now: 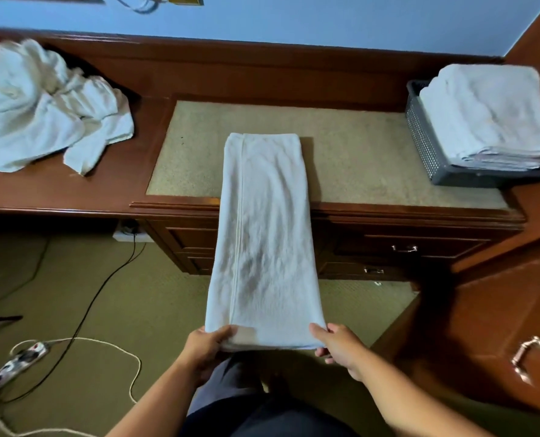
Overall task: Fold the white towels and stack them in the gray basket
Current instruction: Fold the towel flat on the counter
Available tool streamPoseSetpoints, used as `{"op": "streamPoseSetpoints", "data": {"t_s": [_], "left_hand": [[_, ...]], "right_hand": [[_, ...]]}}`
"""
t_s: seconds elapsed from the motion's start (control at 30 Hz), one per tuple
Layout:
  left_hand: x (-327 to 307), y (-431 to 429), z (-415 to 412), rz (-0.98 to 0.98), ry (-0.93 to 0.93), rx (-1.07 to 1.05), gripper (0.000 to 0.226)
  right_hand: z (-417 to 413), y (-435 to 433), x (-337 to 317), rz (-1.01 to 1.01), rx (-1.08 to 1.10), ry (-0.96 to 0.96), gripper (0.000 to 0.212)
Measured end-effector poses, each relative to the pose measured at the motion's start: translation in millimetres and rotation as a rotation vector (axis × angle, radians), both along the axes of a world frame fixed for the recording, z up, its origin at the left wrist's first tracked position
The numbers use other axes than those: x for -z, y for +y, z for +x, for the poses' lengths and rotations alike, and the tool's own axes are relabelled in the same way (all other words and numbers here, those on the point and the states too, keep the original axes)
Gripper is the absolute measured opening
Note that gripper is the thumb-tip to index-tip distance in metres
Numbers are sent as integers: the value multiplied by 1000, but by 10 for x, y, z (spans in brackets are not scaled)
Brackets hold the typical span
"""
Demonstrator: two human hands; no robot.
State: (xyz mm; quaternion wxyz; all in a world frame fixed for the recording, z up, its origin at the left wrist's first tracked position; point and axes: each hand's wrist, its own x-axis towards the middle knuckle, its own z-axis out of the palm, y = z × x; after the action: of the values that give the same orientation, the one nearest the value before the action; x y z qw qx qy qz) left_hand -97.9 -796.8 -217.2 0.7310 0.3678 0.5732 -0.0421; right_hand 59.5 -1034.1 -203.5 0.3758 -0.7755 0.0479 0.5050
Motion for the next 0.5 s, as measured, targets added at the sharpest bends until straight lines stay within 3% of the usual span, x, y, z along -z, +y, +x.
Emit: {"op": "streamPoseSetpoints", "data": {"t_s": [0.2, 0.5], "left_hand": [[-232, 44, 114, -25, -157, -23, 40], [-1027, 465, 1046, 70, -381, -89, 27]], "right_hand": [[33, 70, -186, 101, 189, -23, 25], [813, 703, -883, 482, 563, -51, 19]]}}
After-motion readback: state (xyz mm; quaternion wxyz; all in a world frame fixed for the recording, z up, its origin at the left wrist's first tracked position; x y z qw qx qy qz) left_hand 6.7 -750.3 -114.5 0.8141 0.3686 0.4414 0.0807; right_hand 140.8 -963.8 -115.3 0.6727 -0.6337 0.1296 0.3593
